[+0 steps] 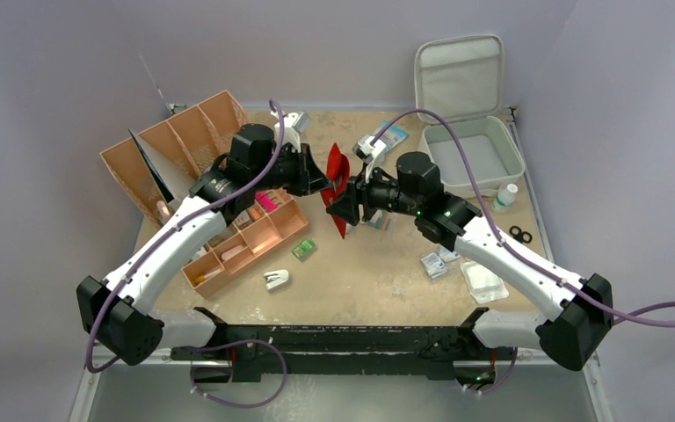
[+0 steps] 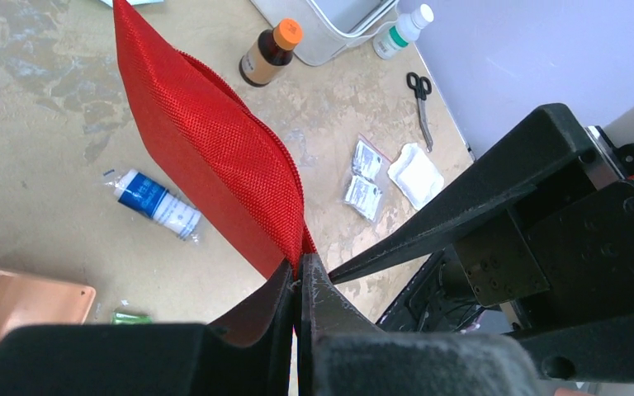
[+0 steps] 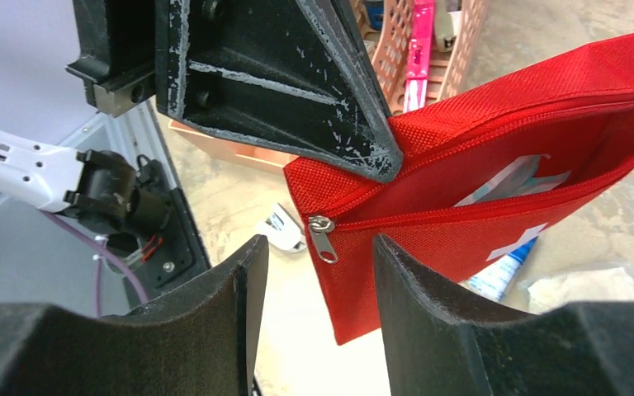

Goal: Organize the medicine kit
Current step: Zip the medicine pouch.

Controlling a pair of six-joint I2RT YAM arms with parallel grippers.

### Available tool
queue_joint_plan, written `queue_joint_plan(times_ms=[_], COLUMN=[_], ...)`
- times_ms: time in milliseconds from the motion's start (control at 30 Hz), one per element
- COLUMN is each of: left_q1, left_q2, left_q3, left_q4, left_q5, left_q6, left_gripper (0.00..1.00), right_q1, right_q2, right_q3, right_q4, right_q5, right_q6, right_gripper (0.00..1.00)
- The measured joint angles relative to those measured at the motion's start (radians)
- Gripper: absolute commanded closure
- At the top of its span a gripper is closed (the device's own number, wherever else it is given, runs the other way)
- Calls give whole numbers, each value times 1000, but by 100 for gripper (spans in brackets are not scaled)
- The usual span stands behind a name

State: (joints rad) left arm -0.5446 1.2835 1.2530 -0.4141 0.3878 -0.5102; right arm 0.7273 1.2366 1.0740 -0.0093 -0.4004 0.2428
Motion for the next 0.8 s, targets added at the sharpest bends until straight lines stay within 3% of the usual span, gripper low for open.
queue_joint_plan(times_ms=[167, 533, 700, 800], left_q1=[0, 0, 0, 0], left_q2=[10, 20, 23, 27], left_q3=[2, 26, 26, 26], left_q4=[-3, -16, -14, -13], left_q5=[-1, 1, 3, 7], left_q6=[-30, -72, -84, -92], left_gripper=[100, 100, 100, 100], right_q1=[21, 45, 45, 45], right_q2=[0, 0, 1, 2], right_q3=[0, 0, -1, -13], right_q4=[-11, -45, -40, -9], right_q5=[75, 166, 166, 145], right_q6=[-55, -172, -181, -173], right_gripper=[54, 89, 72, 67])
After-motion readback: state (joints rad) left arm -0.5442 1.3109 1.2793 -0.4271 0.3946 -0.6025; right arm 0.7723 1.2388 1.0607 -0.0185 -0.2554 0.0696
